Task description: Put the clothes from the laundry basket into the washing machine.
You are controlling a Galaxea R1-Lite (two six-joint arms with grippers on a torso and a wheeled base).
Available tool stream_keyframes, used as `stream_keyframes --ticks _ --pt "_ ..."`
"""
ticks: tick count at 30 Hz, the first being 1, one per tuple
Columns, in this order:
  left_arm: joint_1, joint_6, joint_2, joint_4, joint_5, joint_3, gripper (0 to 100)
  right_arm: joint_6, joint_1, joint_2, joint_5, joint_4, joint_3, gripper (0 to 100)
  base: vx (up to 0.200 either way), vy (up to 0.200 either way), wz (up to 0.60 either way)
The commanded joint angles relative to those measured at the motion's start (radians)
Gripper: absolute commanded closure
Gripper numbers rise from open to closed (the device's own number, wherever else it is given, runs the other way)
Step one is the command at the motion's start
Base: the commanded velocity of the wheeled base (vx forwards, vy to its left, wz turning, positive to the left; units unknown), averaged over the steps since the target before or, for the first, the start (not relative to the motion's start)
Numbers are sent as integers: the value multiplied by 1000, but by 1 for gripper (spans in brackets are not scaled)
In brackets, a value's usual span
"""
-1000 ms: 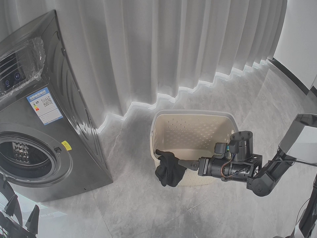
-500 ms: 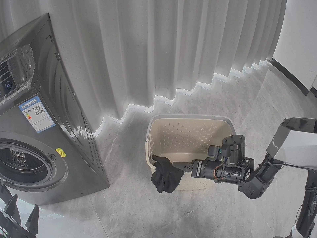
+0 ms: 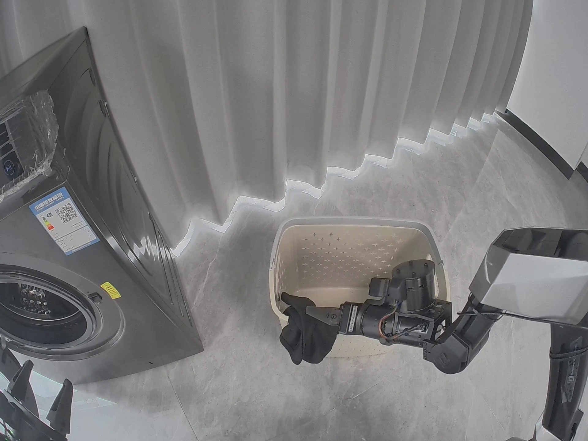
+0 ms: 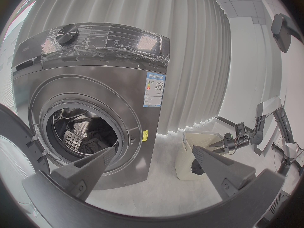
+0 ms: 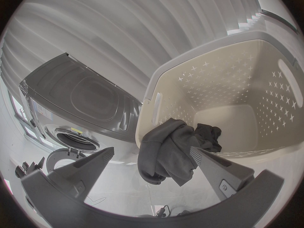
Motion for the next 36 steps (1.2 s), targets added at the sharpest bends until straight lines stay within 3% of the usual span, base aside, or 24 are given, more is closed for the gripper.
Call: stream_keyframes --ticks 1,17,18,31,36 --pt "0 0 1 -1 1 18 0 3 3 78 0 -32 -40 0 0 0 0" --pt "0 1 1 -1 -6 18 0 3 5 161 -1 -41 -117 0 0 0 0" --pt "0 1 1 -1 -6 18 0 3 3 161 -1 -48 -120 100 0 0 0" --pt "0 0 1 -1 -4 18 0 2 0 161 -1 -101 -89 100 0 0 0" --pt "0 -2 1 -1 -4 18 0 -1 -1 119 -1 -180 -7 100 0 0 0"
